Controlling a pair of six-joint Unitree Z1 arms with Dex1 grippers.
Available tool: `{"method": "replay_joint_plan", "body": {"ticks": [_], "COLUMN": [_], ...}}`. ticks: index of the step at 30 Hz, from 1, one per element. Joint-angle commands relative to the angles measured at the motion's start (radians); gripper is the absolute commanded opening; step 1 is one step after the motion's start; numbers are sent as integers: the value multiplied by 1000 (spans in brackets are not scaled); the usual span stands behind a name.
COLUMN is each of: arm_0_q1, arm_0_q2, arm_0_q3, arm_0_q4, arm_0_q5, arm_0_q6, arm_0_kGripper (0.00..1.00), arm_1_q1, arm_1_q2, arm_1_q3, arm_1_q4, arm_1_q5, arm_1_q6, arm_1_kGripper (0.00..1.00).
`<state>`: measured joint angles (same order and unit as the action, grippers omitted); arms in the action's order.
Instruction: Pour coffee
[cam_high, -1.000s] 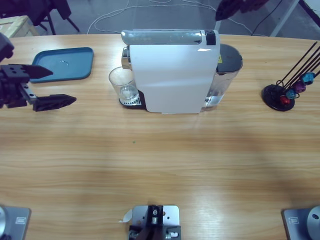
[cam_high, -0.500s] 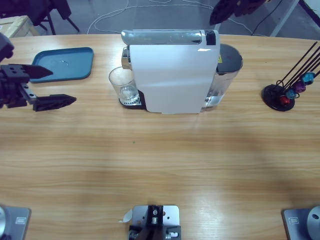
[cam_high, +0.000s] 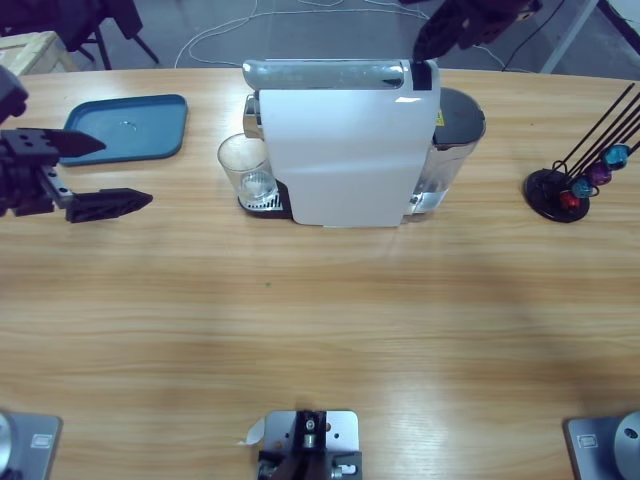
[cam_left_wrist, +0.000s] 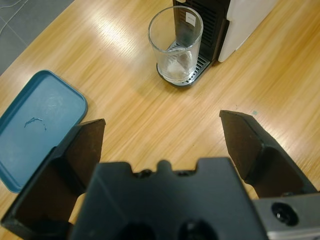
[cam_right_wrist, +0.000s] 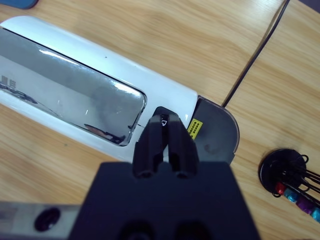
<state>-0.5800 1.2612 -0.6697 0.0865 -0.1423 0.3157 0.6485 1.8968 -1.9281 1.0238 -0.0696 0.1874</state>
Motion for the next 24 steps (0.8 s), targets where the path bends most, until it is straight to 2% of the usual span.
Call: {"method": "replay_joint_plan", "body": {"ticks": [1, 4, 5, 6, 7, 8, 15, 24], "arm_0_q1": [-11, -11, -11, -11, -11, -11, -11, -11], "arm_0_q2": [-1, -10, -11, -12, -13, -13, -29, -37], "arm_0_q3": [33, 35, 35, 35, 36, 37, 44, 48], "arm_0_q4": [4, 4, 4, 4, 4, 4, 4, 5], "arm_0_q5": [15, 15, 15, 14, 14, 14, 13, 13], "arm_0_q6": [-8, -9, -10, -11, -13, -15, -17, -22], "arm_0_kGripper": [1000, 1000, 1000, 1000, 1000, 1000, 1000, 1000], "arm_1_q1": [-8, -7, -7, -7, -7, -7, 6, 7], "arm_1_q2": [19, -33, -56, -71, -87, -103, -114, -116], "arm_1_q3": [81, 49, 4, -36, -58, -60, 52, 50], "arm_1_q4": [-9, -45, -43, -29, -21, -20, 1, 0], "arm_1_q5": [1, -8, -20, -32, -40, -42, -44, -45], "arm_1_q6": [12, -11, -25, -33, -36, -36, 6, 7], "arm_1_kGripper": [0, 0, 54, 528, 910, 997, 1000, 1000]}}
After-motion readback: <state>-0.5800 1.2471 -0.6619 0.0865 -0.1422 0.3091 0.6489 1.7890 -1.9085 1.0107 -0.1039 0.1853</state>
